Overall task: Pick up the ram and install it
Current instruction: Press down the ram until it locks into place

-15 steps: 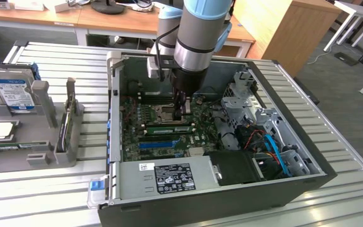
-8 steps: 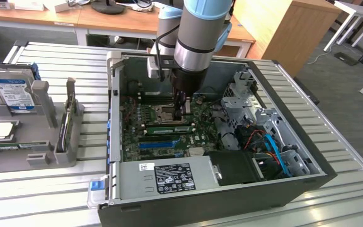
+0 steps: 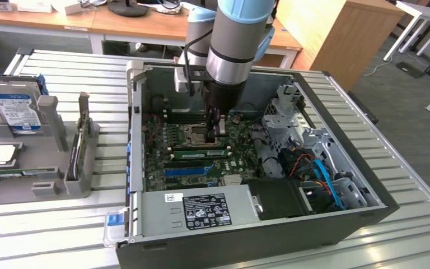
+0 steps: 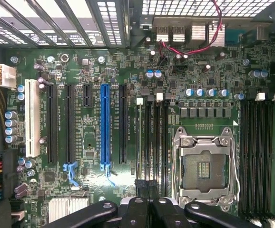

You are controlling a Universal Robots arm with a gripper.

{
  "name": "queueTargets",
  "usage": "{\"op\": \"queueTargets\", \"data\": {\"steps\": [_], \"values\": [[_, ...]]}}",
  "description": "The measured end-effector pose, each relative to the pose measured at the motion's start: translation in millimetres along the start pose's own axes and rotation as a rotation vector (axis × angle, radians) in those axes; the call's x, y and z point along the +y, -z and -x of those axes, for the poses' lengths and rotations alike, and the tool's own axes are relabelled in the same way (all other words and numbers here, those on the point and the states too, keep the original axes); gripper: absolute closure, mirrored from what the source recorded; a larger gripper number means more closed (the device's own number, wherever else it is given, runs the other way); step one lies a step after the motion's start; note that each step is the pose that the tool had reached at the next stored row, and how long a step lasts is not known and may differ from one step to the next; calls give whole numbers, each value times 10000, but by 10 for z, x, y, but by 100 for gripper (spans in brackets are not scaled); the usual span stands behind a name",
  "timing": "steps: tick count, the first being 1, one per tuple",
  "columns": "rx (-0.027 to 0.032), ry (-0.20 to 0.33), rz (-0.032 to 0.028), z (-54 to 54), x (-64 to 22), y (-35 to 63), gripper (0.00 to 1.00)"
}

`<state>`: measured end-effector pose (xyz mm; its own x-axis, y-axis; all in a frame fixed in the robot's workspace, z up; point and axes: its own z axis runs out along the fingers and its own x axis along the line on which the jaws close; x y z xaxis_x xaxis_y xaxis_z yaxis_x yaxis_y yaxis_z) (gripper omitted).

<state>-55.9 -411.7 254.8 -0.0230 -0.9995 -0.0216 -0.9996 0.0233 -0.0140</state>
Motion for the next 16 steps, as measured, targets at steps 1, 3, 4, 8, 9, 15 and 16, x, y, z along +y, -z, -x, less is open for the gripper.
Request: {"op": "queueTargets", "data": {"steps": [1,3,4,8,9,15,16], "values": [[0,-27,-1,0,0,0,90],[1,-90,-2,0,0,0,90],[2,-122,-3,0,0,0,90],[4,-257,-6,0,0,0,90],[4,-291,-6,0,0,0,90],[10,-774,-17,0,0,0,90],[12,-835,-18,0,0,0,90]]}}
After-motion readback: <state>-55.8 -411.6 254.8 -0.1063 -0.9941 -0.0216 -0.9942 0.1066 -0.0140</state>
